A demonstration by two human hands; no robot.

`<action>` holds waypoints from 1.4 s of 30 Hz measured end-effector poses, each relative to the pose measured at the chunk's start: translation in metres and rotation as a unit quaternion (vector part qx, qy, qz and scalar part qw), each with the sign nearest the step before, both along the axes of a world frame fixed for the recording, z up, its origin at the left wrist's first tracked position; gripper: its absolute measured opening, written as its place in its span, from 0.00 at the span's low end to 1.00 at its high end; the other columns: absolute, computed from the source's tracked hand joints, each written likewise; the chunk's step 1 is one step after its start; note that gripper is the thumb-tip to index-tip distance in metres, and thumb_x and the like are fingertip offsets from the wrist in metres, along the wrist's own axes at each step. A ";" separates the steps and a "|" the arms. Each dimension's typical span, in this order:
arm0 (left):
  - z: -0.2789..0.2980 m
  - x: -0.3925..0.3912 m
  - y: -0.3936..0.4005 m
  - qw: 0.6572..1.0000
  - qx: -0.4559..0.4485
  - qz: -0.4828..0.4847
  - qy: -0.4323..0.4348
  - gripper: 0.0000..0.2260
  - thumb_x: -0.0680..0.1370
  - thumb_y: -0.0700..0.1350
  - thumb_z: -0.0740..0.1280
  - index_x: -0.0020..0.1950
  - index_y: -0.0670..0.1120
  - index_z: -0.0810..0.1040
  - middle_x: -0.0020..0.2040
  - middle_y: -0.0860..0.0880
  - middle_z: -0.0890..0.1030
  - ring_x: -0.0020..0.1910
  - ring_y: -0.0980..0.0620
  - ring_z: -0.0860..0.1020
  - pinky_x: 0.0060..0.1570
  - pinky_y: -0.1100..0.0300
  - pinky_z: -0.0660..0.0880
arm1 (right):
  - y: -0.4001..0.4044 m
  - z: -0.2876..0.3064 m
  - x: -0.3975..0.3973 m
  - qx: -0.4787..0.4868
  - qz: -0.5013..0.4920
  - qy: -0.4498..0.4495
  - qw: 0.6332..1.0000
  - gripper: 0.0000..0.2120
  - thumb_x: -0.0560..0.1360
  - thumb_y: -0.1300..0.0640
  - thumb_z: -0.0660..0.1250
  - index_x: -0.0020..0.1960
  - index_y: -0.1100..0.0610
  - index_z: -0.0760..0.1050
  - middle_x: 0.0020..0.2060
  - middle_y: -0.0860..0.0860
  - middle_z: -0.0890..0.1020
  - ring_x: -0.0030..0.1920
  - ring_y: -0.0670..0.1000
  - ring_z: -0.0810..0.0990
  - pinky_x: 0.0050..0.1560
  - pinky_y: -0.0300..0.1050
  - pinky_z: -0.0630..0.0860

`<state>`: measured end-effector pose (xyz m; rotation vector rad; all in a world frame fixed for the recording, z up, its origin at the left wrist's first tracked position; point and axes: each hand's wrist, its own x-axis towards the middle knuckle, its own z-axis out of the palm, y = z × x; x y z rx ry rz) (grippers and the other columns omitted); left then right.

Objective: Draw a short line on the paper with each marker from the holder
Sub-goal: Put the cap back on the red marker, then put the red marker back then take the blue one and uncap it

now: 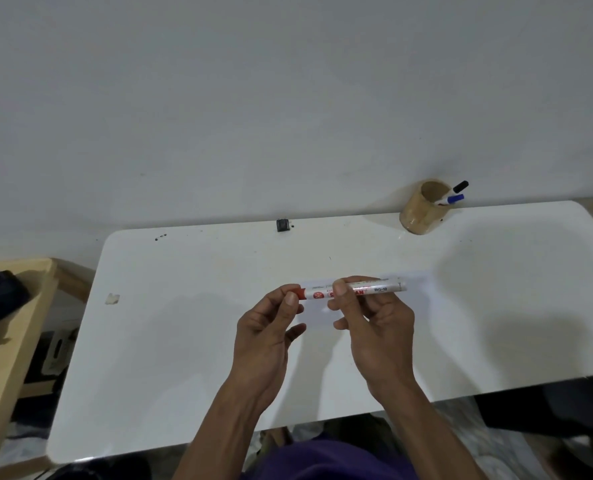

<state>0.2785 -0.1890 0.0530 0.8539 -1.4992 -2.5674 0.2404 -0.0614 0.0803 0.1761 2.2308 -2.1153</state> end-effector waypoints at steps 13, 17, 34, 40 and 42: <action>0.018 -0.079 0.054 0.971 -0.236 0.013 0.017 0.04 0.78 0.42 0.70 0.49 0.48 0.84 0.43 0.52 0.88 0.46 0.55 0.85 0.48 0.64 0.79 | 0.072 -0.019 -0.074 0.228 -0.017 0.186 0.956 0.29 0.68 0.59 0.81 0.66 0.51 0.76 0.60 0.44 0.80 0.60 0.46 0.76 0.60 0.45 0.76; 0.032 -0.121 0.096 0.936 -0.346 -0.046 0.053 0.03 0.78 0.44 0.71 0.47 0.50 0.84 0.43 0.55 0.86 0.45 0.56 0.84 0.48 0.66 0.78 | 0.099 -0.029 -0.115 0.265 0.058 0.311 0.911 0.09 0.72 0.58 0.77 0.51 0.57 0.83 0.44 0.48 0.85 0.48 0.49 0.81 0.46 0.54 0.82; -0.024 -0.285 0.199 0.858 -0.501 -0.118 -0.005 0.31 0.72 0.51 0.77 0.71 0.51 0.69 0.66 0.53 0.75 0.58 0.57 0.76 0.57 0.53 0.78 | 0.212 0.012 -0.311 0.017 -0.075 0.238 0.968 0.20 0.76 0.61 0.75 0.57 0.41 0.71 0.49 0.52 0.86 0.52 0.51 0.87 0.50 0.45 0.82; -0.037 -0.308 0.211 0.836 -0.532 -0.114 0.073 0.29 0.71 0.46 0.78 0.66 0.60 0.68 0.53 0.78 0.68 0.62 0.51 0.75 0.49 0.69 0.69 | 0.210 -0.027 -0.335 0.103 -0.017 0.200 0.974 0.14 0.74 0.58 0.77 0.56 0.50 0.77 0.45 0.45 0.85 0.48 0.46 0.86 0.47 0.49 0.83; -0.040 -0.310 0.211 0.836 -0.532 -0.110 0.081 0.28 0.72 0.46 0.77 0.65 0.61 0.68 0.53 0.83 0.68 0.59 0.57 0.73 0.50 0.72 0.67 | 0.210 -0.038 -0.339 0.116 -0.002 0.192 0.974 0.12 0.73 0.59 0.78 0.54 0.53 0.79 0.43 0.44 0.84 0.47 0.45 0.85 0.46 0.47 0.82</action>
